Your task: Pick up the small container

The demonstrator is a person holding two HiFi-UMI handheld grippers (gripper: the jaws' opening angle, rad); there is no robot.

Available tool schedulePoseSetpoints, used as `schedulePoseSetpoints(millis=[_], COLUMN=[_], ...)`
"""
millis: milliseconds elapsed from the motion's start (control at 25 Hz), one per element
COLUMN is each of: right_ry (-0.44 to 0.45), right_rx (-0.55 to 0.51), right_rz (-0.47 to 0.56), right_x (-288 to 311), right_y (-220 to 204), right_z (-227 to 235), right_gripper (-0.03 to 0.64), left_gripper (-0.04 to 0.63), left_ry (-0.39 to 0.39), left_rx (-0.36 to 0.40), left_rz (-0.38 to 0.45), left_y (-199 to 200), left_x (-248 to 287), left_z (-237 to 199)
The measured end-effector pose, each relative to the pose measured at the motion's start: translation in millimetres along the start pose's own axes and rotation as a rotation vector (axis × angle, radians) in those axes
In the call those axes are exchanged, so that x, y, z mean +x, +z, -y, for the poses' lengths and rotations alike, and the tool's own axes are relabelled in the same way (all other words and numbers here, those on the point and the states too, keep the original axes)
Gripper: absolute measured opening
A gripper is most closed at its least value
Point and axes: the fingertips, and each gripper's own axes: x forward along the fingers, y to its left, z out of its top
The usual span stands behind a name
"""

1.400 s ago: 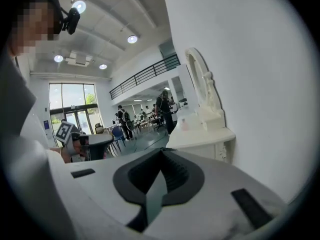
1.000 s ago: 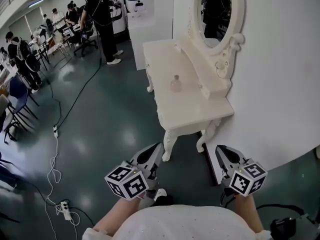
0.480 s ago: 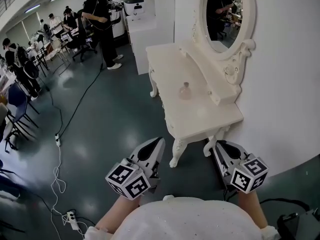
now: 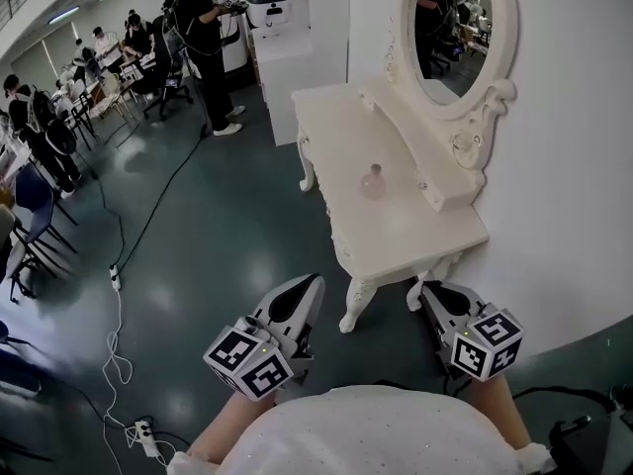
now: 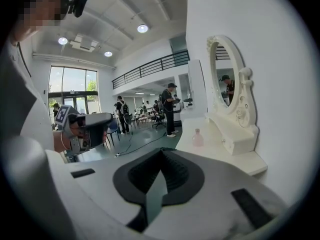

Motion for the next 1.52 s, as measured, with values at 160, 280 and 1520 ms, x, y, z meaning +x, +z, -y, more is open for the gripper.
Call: schedulePoseSetpoints(millis=[160, 280, 1520], right_ry=[-0.006, -0.024, 0.229], right_rx=[0.025, 0.04, 0.064], right_rz=[-0.034, -0.065, -0.132], right_x=[4, 3, 226], right_y=[-14, -26, 81], right_z=[4, 10, 183], right_gripper=[0.002, 0.002, 0.002], left_gripper=[-0.005, -0.005, -0.003], left_ry=[0.035, 0.031, 0.321], left_rx=[-0.03, -0.071, -0.062], left_rz=[-0.011, -0.05, -0.017], left_y=[-8, -25, -1], left_x=[0, 9, 184], left_z=[-15, -21, -157])
